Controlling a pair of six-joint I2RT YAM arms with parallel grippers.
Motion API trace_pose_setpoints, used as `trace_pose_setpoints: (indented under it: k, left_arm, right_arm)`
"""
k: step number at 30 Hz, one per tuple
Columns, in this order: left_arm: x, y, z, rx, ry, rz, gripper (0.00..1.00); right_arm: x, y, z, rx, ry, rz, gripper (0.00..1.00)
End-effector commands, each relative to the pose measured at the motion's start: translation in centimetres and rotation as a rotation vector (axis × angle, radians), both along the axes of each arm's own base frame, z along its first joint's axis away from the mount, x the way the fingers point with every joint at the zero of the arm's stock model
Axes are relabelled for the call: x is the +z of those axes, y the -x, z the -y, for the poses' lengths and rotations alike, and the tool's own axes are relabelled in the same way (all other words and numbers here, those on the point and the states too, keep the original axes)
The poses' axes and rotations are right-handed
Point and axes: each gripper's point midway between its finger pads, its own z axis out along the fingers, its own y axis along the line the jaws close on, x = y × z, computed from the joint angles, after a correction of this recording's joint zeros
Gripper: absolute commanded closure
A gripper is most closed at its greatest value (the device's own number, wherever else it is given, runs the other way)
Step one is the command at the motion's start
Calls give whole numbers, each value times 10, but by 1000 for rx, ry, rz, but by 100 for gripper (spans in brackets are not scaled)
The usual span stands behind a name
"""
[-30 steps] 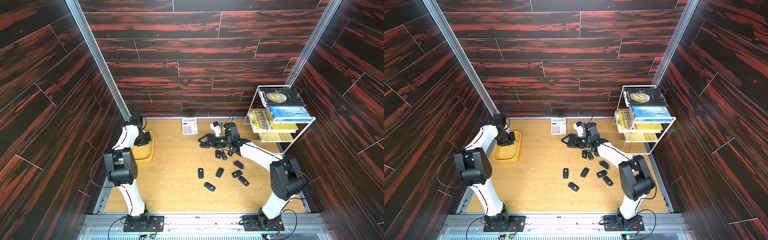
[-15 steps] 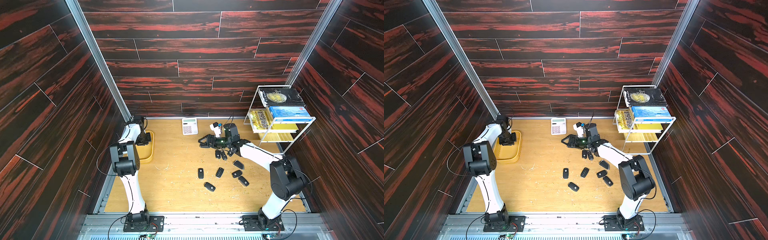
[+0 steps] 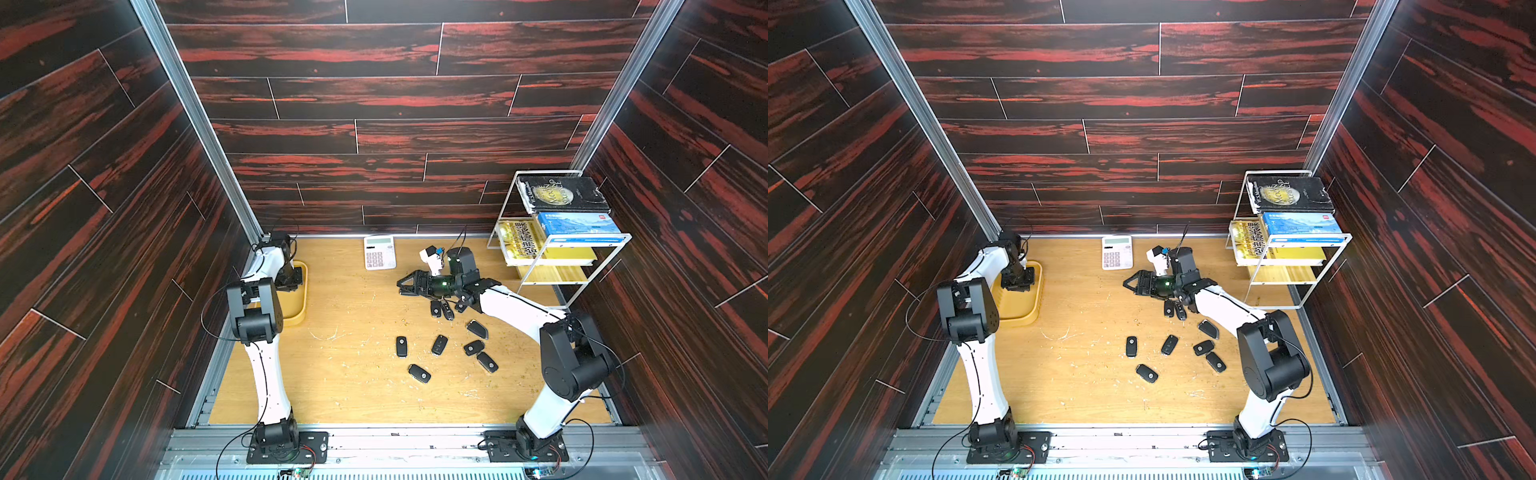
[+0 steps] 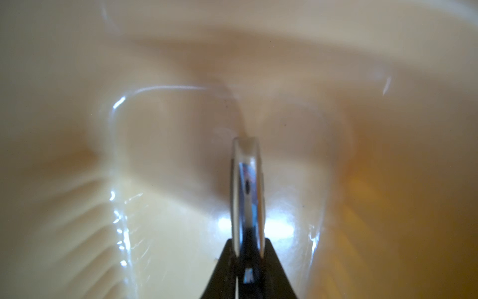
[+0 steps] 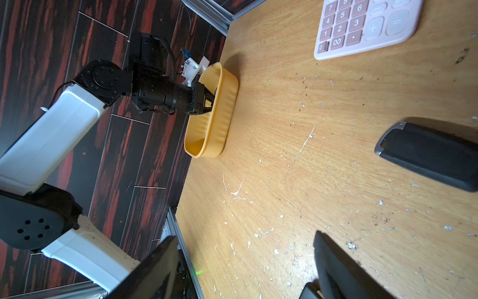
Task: Place the car key into the storage box
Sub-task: Place the car key in the storage box.
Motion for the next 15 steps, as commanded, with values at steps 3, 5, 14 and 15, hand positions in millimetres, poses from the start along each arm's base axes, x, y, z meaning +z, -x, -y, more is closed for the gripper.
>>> trace_pose_setpoints:
  k: [3,5,14,15]
  left_arm:
    - [-10,6,5,-24,44,-42,71]
    - [-12,10,8,-29,62,-54,64]
    - [-1,14,8,-31,55,-36,0]
    - [1,15,8,-30,55,-33,0]
  right_arm:
    - [2,5,3,6,12,8,14]
    - [2,5,3,8,10,7,14]
    - [6,2,4,5,7,10,14]
    - [6,2,4,7,5,10,14]
